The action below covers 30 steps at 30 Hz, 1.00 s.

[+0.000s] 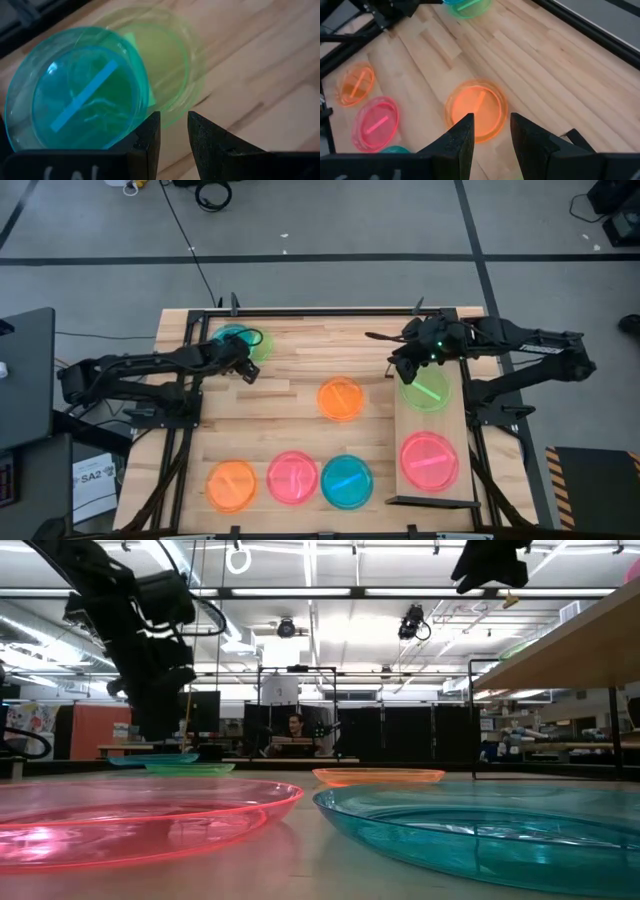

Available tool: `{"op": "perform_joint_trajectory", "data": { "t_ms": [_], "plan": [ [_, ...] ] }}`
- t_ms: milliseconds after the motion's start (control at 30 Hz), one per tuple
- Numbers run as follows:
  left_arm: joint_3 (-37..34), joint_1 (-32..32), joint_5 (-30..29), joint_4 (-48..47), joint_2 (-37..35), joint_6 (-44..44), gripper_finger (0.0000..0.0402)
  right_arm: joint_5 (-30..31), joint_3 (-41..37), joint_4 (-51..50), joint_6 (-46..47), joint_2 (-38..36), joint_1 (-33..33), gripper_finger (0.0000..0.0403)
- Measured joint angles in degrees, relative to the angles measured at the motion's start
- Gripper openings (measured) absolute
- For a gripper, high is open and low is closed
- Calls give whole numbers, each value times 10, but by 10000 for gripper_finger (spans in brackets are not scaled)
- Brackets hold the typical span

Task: Place and stack plates onto a shelf
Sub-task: Stack the top blue transparent plate on top of the green transparent plate on the shelf

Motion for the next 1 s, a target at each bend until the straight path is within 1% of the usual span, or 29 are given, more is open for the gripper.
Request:
{"op": "perform_joint_trajectory", "data": {
  "t_ms": [67, 367, 567, 933, 1000],
  "plan": [
    [0, 10, 0, -1, 13, 3, 105, -11, 0, 3, -5, 4, -6, 133],
    [0, 41, 0, 4, 48, 4, 105, -15, 0, 3, -18, 22, -16, 133],
    [0, 44, 5, 12, 51, 4, 105, -24, 0, 3, -18, 28, -16, 133],
    [0, 47, 6, 28, 51, 5, 105, -25, 0, 3, -18, 30, -16, 133],
    [0, 50, 6, 32, 59, 5, 105, -26, 0, 3, -18, 30, -16, 133]
  ]
}}
